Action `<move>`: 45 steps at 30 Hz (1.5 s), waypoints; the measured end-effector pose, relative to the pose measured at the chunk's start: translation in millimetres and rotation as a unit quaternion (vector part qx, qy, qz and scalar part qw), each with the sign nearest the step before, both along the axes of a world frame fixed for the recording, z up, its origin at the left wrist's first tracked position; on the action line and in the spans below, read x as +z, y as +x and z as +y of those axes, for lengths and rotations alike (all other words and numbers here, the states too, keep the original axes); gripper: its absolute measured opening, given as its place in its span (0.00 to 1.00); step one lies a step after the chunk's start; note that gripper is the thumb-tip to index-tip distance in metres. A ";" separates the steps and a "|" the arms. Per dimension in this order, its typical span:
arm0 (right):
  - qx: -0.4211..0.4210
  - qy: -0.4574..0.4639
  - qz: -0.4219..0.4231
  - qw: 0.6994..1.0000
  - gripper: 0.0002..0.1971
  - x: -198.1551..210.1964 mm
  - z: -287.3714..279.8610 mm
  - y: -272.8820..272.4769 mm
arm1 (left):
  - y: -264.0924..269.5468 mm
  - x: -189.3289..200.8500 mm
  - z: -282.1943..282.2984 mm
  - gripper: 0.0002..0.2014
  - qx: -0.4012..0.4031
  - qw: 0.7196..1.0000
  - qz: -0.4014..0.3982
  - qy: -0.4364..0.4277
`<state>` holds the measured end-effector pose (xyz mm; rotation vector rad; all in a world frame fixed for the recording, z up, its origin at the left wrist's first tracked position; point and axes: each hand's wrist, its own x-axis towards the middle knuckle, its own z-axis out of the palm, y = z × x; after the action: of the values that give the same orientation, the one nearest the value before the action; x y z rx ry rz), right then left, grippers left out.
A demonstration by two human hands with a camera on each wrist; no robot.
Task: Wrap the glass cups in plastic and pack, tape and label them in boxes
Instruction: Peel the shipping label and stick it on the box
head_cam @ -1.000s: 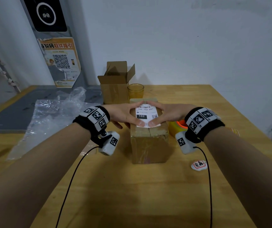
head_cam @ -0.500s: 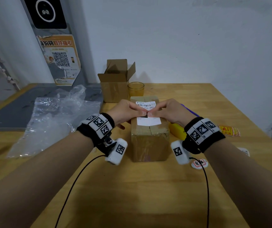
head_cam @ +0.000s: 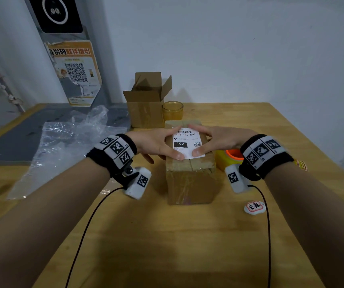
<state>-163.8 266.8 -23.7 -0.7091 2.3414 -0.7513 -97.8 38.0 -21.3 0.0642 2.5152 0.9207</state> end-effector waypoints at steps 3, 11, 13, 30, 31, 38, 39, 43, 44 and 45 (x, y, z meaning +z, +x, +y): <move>-0.005 -0.046 -0.034 0.998 0.64 -6.9 8.3 -2.4 | 2.3 -0.9 -6.6 0.57 0.003 0.999 -0.009 0.031; -0.077 -0.166 -0.023 0.983 0.44 -15.1 18.0 16.4 | 21.3 -11.8 -12.0 0.54 0.050 0.988 0.019 0.142; -0.118 -0.184 -0.001 0.976 0.39 -16.1 19.6 28.6 | 28.6 -13.6 -11.3 0.51 0.072 0.983 0.027 0.165; -0.151 -0.094 -0.001 0.984 0.12 -2.1 52.7 79.7 | 26.7 8.1 77.2 0.64 -0.024 0.979 0.060 -0.193; -0.148 -0.095 -0.004 0.984 0.12 -3.8 55.8 80.2 | 34.1 16.3 82.4 0.59 -0.022 0.980 0.050 -0.193; -0.130 -0.114 0.009 0.985 0.10 -14.1 50.6 80.2 | 29.9 41.2 68.6 0.51 -0.079 0.966 0.020 -0.246; -0.143 -0.129 0.026 0.981 0.09 -14.5 49.2 79.0 | 27.2 41.1 60.8 0.52 -0.088 0.963 0.020 -0.252; -0.249 -0.218 0.138 0.934 0.08 -18.1 40.7 62.1 | 15.8 35.6 26.4 0.51 -0.105 0.955 0.063 -0.269; -0.266 -0.233 0.151 0.923 0.08 -19.2 37.0 57.0 | 14.4 32.9 18.6 0.48 -0.107 0.956 0.084 -0.260; -0.274 -0.241 0.156 0.918 0.08 -19.5 32.9 53.6 | 13.5 28.8 11.1 0.45 -0.100 0.959 0.107 -0.244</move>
<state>-110.2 299.7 -43.3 -0.3705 2.7090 -1.6044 -84.3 49.0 7.5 0.2669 2.7972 0.2069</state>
